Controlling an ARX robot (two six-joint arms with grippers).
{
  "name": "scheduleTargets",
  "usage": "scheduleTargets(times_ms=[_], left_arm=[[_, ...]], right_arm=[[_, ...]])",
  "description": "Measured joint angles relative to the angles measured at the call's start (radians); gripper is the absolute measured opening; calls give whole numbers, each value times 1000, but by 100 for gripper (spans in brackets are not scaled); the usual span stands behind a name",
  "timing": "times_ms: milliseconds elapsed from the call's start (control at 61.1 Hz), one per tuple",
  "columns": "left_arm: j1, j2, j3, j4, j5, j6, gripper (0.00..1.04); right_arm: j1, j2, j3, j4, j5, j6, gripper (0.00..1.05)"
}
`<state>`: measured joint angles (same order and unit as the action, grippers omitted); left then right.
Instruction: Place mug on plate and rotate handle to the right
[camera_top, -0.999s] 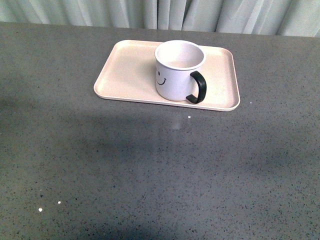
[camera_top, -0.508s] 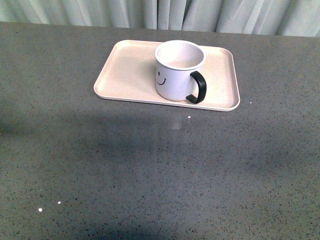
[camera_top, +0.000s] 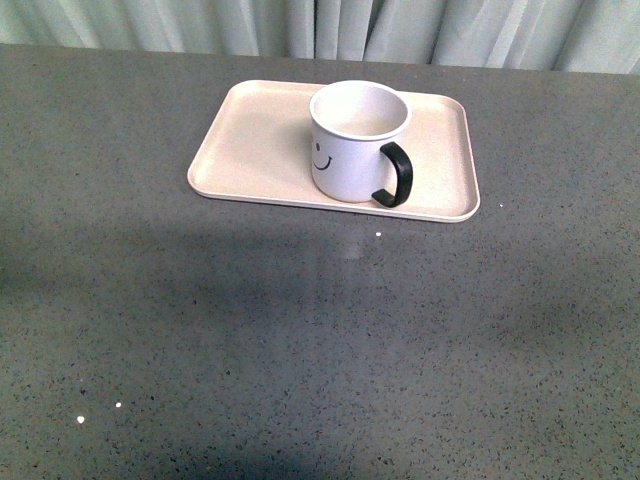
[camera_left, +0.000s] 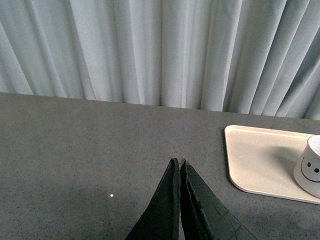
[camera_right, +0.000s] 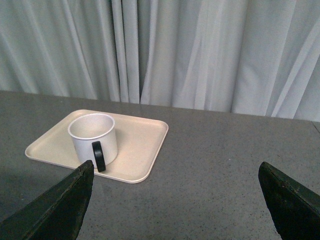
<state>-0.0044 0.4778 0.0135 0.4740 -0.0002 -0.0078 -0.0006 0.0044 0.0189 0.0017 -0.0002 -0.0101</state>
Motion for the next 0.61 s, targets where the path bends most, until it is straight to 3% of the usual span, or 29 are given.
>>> scheduleTargets(times_ms=[606], left_arm=[[0,-245,0,-240,0,0,1]], right_arm=[[0,0,0,0,0,0,96]])
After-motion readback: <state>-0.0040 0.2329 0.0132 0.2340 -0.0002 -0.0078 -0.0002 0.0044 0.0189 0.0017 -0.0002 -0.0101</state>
